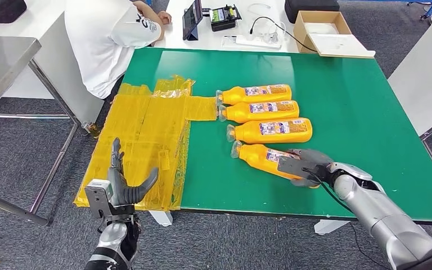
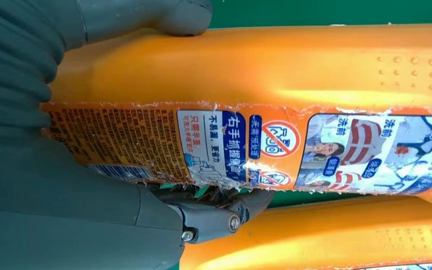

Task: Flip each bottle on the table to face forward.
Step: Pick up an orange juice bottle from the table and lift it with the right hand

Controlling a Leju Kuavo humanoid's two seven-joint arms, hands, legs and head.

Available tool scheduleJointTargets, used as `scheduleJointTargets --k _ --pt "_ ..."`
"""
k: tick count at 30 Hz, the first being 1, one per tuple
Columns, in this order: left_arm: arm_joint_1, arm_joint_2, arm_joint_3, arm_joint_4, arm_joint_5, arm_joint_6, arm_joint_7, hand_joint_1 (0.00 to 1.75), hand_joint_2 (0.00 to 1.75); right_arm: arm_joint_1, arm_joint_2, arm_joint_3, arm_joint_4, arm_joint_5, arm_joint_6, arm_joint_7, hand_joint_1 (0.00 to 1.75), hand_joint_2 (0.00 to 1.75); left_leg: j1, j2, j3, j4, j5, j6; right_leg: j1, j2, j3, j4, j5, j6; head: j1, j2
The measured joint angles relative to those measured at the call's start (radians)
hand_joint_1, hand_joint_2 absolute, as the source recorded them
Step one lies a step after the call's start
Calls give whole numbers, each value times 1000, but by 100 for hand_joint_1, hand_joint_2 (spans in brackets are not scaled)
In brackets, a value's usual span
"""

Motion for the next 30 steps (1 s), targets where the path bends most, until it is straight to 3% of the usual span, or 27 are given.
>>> scheduleJointTargets --k 5,9,14,19,23,26,30 --pt "-3 1 0 2 0 -1 7 0 175 8 -4 22 -21 -17 -58 -8 175 175 0 0 0 0 0 0 0 0 0 0 0 0 0 0" --pt "2 1 0 -5 0 -2 11 0 175 87 14 -4 -83 -14 -265 -54 175 175 1 0 -1 0 0 0 1 0 -1 0 0 0 0 0" --pt "11 0 -1 -21 4 -8 17 0 175 197 66 -82 -194 5 -413 -126 175 175 1 0 -3 0 0 0 2 -1 -2 0 0 0 0 0" --pt "18 -6 -15 -61 75 -46 23 0 175 345 202 -271 -435 45 -719 -308 175 175 2 0 -4 0 0 -1 2 0 -4 1 0 -1 0 0" --pt "17 -9 -57 -112 155 -91 48 0 175 435 313 -397 -635 66 -920 -383 175 175 2 -2 -5 0 0 -1 2 -3 -4 1 -1 -1 0 0" --pt "16 -7 -87 -147 212 -142 73 0 175 491 364 -470 -717 42 -976 -421 175 175 1 -1 -5 0 0 0 1 -3 -4 0 -1 -1 0 0" --pt "16 -4 -112 -163 271 -204 101 0 175 558 407 -541 -748 -80 -952 -482 175 175 0 -1 -5 0 0 0 0 -3 -4 0 -1 -1 0 0"
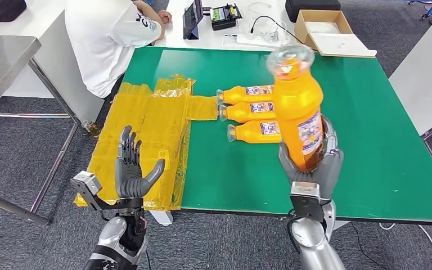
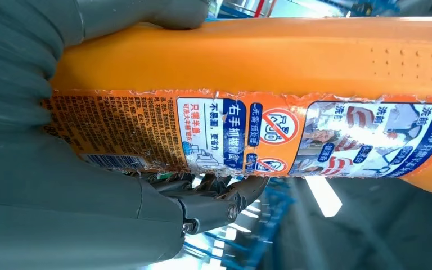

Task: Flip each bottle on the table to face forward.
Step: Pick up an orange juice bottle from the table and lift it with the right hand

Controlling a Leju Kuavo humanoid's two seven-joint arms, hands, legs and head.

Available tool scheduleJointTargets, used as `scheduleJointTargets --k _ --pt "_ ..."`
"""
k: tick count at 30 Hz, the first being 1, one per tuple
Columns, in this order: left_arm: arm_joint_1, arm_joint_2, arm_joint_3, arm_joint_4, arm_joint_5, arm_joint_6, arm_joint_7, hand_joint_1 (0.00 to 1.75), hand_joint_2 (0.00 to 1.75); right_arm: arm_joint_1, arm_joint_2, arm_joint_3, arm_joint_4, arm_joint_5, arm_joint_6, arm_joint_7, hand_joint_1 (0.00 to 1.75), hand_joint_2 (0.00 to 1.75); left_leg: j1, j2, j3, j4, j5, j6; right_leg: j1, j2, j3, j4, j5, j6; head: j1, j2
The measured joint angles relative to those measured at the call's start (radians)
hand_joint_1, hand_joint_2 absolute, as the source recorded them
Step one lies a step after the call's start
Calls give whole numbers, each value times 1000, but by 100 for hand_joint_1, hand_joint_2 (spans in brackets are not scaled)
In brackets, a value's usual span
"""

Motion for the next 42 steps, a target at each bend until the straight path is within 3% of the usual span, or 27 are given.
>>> scheduleJointTargets --k 7,14,17,27,42 --pt "0 6 -21 0 25 -35 8 0 175 52 37 -69 -2 -56 35 -31 175 175 0 1 1 0 0 0 0 1 0 0 0 0 0 0" --pt "-2 18 -52 1 87 -197 51 0 175 67 78 -94 75 -138 221 -48 175 175 1 1 0 0 0 0 0 1 0 0 0 0 0 0" --pt "-6 25 -71 6 101 -260 66 0 175 62 110 -71 153 -124 257 -50 175 175 1 1 0 0 0 0 1 1 0 0 0 0 0 0" --pt "-48 43 -136 85 85 -340 97 0 175 -48 228 112 459 -71 221 -52 175 175 2 1 0 0 1 -1 2 1 0 1 0 0 0 0" --pt "-81 64 -169 165 83 -360 112 0 175 -137 279 216 661 -19 197 -47 175 175 2 1 0 0 1 -1 1 1 -1 1 0 0 0 0"
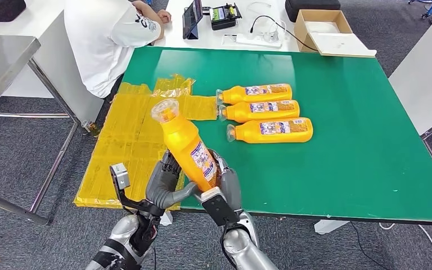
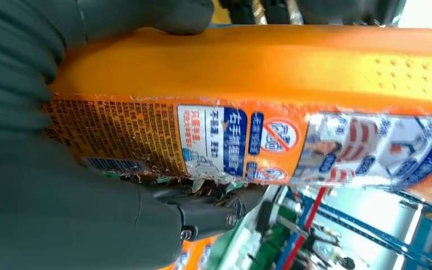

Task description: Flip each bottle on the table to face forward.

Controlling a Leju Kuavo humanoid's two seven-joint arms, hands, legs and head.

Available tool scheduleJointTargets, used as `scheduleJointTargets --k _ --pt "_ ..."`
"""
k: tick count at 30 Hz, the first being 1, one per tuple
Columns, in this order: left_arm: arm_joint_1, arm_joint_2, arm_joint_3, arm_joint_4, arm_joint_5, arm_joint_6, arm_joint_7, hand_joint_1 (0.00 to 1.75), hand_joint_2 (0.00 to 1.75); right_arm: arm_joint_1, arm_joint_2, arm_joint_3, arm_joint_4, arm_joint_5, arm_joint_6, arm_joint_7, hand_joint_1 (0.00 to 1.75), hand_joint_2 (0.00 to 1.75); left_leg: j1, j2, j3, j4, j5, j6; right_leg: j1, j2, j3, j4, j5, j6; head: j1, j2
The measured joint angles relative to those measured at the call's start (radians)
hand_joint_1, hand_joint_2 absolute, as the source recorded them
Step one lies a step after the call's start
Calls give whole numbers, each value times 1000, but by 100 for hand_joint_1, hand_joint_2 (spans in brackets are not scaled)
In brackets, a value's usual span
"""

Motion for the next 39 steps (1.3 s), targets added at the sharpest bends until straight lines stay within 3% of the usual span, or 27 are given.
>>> scheduleJointTargets --k 5,13,27,28,31,32,39 --pt "-11 2 0 20 12 -5 -2 0 175 -28 10 47 98 74 -49 14 175 175 0 0 0 0 0 0 0 0 0 0 0 0 0 0" --pt "-17 15 7 50 51 -30 0 0 175 -50 15 96 201 84 -30 11 175 175 0 0 0 0 0 0 0 0 -1 0 0 0 0 0" --pt "-24 17 16 77 73 -34 4 1 175 -54 17 116 248 84 -20 6 175 175 0 0 0 0 0 0 0 0 -1 0 0 0 0 0" --pt "-24 17 16 78 74 -37 4 17 175 -54 17 116 248 84 -20 6 175 175 0 0 0 0 0 0 0 0 -1 0 0 0 0 0" --pt "-26 17 16 84 77 -51 3 139 175 -57 17 116 251 85 -20 5 175 175 0 0 0 0 0 0 0 0 -1 0 0 0 0 0" --pt "-28 17 16 87 80 -58 3 167 175 -59 17 116 252 86 -21 5 175 175 0 0 0 0 0 0 0 0 -1 0 0 0 0 0" --pt "-47 25 15 111 109 -122 1 175 175 -81 17 122 257 125 -62 27 175 175 0 0 0 0 0 0 0 1 -1 0 0 0 0 0"
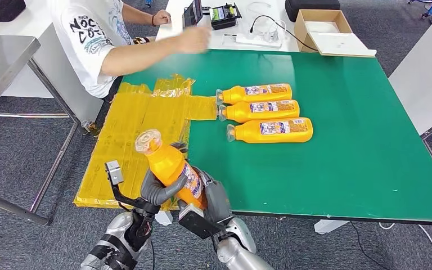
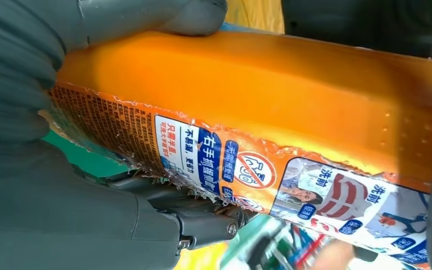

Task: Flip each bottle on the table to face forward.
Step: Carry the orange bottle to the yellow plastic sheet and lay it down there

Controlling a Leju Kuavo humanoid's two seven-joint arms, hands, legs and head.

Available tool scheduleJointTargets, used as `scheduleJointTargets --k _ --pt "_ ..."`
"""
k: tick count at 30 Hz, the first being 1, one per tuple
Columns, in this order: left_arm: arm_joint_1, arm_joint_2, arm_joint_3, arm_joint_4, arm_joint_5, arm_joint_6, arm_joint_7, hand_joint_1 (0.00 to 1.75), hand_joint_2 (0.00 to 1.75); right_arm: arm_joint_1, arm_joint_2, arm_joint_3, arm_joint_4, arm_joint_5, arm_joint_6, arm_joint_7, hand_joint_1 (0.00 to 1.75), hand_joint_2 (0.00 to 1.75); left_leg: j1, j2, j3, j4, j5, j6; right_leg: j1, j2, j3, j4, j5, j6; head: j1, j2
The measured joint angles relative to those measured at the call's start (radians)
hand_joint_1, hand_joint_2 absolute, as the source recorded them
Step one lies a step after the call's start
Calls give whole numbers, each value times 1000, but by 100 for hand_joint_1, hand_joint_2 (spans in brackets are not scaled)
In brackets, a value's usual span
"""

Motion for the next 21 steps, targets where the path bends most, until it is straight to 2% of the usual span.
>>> scheduleJointTargets --k 3,9,13,15,17,19,21 --pt "-15 7 -1 20 24 -38 -5 175 175 -22 0 13 7 49 -36 33 175 175 0 0 0 0 0 0 0 1 0 0 0 0 0 0" --pt "-38 15 -2 48 53 -68 -7 175 175 -47 -1 25 22 69 -44 54 174 175 0 0 0 0 0 0 0 1 0 0 0 0 0 0" --pt "-43 16 -4 57 59 -65 -8 175 175 -54 -2 26 31 74 -55 60 122 175 0 0 0 0 0 0 0 1 0 0 0 0 0 0" --pt "-47 16 -6 57 46 -48 -14 175 175 -58 -3 25 33 74 -65 64 61 175 0 0 0 0 0 0 0 1 0 0 0 0 0 0" --pt "-51 16 -8 57 28 -29 -19 175 175 -61 -3 25 36 74 -69 69 0 87 0 0 0 0 0 0 0 1 0 0 0 0 0 0" --pt "-53 15 -11 52 -14 18 -28 175 175 -62 -3 23 38 69 -75 79 0 0 0 0 0 0 0 0 0 1 0 0 0 0 0 0" --pt "-52 10 -12 37 -69 93 -38 175 175 -63 -3 15 38 52 -77 86 0 0 0 0 0 0 0 0 0 1 0 0 0 0 0 0"
